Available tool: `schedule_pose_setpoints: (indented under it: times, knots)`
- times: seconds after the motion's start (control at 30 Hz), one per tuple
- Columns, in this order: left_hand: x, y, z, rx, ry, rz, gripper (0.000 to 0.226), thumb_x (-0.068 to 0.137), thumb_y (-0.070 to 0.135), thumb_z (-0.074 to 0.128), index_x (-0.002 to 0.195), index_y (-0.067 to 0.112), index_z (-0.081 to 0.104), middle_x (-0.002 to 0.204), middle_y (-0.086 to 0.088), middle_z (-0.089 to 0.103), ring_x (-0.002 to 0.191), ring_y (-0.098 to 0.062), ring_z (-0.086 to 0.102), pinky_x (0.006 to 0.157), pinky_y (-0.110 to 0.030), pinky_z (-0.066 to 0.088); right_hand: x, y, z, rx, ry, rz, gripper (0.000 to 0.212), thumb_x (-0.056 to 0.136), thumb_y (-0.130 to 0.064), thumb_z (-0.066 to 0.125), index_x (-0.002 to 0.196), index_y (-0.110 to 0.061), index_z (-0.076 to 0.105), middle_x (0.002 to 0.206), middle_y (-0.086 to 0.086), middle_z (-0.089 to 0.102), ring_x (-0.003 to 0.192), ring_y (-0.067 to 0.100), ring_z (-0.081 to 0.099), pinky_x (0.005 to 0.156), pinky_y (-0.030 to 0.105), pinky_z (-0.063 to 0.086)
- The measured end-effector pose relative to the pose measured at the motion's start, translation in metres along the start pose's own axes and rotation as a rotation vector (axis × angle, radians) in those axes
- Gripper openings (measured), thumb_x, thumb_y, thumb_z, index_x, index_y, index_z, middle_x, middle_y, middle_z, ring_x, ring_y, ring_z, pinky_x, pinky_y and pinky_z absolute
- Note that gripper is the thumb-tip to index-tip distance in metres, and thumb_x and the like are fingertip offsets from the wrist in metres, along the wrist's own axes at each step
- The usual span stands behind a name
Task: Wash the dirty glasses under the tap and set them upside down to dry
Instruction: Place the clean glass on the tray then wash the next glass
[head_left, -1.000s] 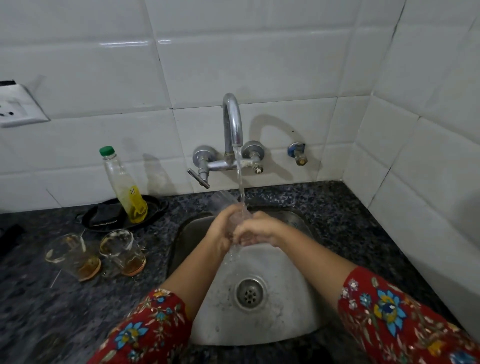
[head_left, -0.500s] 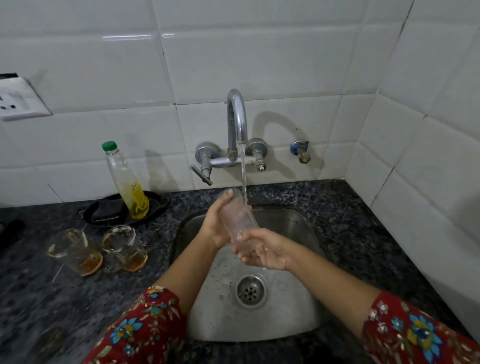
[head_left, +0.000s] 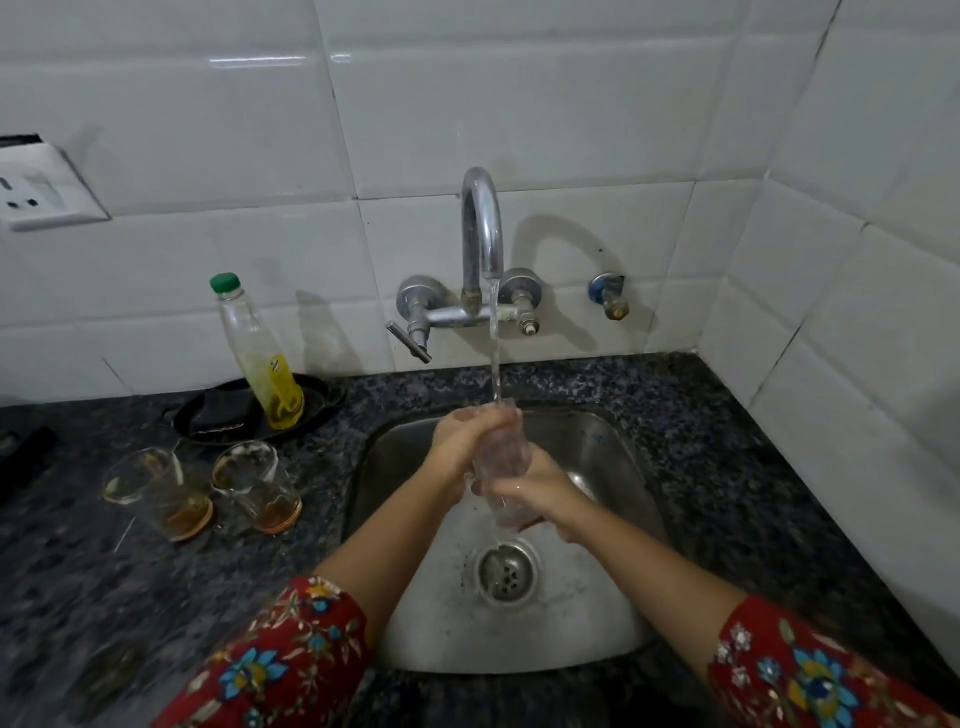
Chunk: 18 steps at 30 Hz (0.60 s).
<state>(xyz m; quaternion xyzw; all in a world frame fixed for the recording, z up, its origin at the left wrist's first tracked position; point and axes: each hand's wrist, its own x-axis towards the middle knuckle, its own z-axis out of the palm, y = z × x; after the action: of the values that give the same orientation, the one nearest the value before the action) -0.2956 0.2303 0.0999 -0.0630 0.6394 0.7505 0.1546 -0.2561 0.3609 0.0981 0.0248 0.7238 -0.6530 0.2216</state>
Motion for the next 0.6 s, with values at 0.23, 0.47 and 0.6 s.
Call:
schedule_pose_setpoints:
  times: [0.23,0.47,0.6]
  knots:
    - [-0.002,0.005,-0.012,0.014,-0.262,0.024,0.03,0.071,0.033,0.075,0.096,0.016,0.077,0.101,-0.006,0.071,0.098,-0.024,0.066,0.099,-0.046,0.049,-0.004,0.005,-0.014,0.161,-0.275,0.108,0.026,0.074,-0.02,0.073,0.099,-0.017,0.067,0.094,0.005,0.069,0.084,0.021,0.069,0.076,0.039,0.056]
    - [-0.012,0.005,0.001,0.444,-0.112,0.158,0.058,0.074,0.036,0.082,0.123,0.017,0.057,0.114,-0.002,0.068,0.104,-0.015,0.067,0.095,-0.033,0.053,0.001,0.019,-0.021,-0.008,-0.075,0.071,0.03,0.074,-0.012,0.075,0.097,-0.029,0.065,0.094,-0.004,0.068,0.103,0.018,0.061,0.084,0.039,0.049]
    - [-0.015,0.005,-0.011,0.446,0.008,0.233,0.054,0.069,0.038,0.085,0.115,0.025,0.059,0.108,0.003,0.069,0.101,-0.012,0.066,0.092,-0.032,0.054,0.003,0.012,-0.006,-0.022,-0.113,0.07,0.031,0.081,-0.005,0.068,0.097,-0.031,0.059,0.094,-0.005,0.063,0.089,0.009,0.059,0.071,0.028,0.049]
